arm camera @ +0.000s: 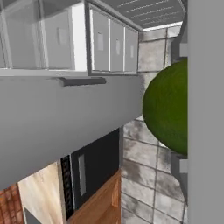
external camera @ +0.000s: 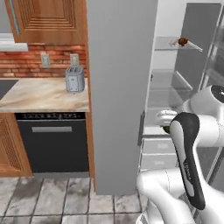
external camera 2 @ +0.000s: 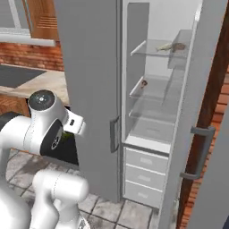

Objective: Gather the mushroom and lime from the fridge and place them on a tray on the dining counter. Then gather the chicken drumstick and fish from the fridge and place them on the other tray.

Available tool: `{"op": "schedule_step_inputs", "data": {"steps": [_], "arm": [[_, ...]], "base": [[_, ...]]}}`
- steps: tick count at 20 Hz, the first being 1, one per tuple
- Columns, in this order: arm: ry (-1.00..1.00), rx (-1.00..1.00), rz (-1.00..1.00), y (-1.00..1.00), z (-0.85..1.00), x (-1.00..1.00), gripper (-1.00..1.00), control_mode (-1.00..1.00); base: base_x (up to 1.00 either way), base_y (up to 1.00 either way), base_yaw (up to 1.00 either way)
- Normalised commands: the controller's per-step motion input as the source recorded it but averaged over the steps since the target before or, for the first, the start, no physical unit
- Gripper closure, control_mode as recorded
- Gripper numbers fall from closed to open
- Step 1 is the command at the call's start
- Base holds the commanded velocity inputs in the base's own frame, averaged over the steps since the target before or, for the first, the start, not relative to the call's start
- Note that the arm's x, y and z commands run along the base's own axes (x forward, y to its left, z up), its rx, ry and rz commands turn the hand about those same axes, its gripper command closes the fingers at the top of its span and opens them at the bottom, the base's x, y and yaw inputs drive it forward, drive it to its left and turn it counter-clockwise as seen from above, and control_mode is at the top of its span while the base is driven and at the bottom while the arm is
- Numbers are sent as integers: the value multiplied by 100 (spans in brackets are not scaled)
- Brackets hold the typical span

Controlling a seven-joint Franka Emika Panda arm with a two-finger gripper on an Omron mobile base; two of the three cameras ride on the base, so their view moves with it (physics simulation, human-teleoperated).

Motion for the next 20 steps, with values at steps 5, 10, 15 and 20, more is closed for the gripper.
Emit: {"op": "schedule_step_inputs", "data": {"steps": [5,10,15,20], "arm": [[0,0,0,0,0,0,100,100],[0,0,0,0,0,0,100,100],[0,0,0,0,0,0,100,100],[0,0,0,0,0,0,100,100]], "base": [[-10,47,90],[-4,17,94],[0,11,90],[15,14,80]]}}
